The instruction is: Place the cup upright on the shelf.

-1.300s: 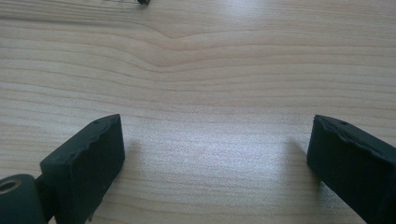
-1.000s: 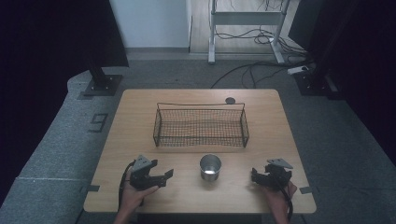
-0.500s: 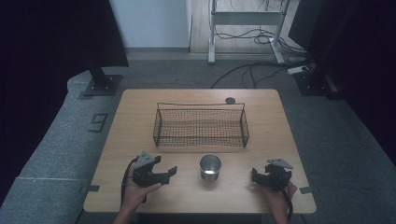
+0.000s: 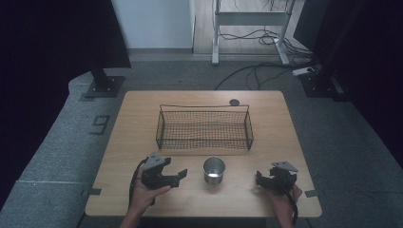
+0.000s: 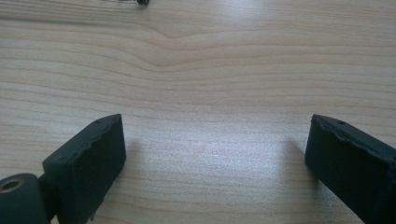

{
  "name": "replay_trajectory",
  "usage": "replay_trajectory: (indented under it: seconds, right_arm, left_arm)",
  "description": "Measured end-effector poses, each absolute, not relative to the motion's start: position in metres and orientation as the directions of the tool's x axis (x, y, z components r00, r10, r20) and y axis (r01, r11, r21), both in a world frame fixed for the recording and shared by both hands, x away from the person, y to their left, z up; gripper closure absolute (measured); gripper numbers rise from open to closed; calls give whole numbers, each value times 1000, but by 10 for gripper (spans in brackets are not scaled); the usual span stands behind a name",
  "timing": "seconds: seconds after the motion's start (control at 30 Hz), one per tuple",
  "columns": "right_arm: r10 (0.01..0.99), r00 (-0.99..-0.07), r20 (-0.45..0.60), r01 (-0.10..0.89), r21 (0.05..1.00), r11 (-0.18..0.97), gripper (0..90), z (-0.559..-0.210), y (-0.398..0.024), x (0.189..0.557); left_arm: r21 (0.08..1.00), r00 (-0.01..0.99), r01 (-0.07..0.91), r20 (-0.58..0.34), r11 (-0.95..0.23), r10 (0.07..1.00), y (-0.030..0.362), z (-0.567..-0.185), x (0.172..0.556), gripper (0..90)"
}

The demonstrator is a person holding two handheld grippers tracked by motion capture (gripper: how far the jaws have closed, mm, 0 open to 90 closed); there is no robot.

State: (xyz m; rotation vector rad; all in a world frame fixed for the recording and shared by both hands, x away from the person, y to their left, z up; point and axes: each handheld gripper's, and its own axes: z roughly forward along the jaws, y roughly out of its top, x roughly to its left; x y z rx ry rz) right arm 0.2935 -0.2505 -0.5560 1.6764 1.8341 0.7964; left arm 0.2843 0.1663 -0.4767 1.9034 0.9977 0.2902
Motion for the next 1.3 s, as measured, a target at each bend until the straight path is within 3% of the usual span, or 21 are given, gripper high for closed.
replay_trajectory:
  seconds: [1.3]
  right_arm:
    - [996, -91, 9, 685, 726, 56, 59, -556, -251, 293]
  left_arm:
    - [814, 688, 512, -199, -273, 698, 119, -475, 290, 162]
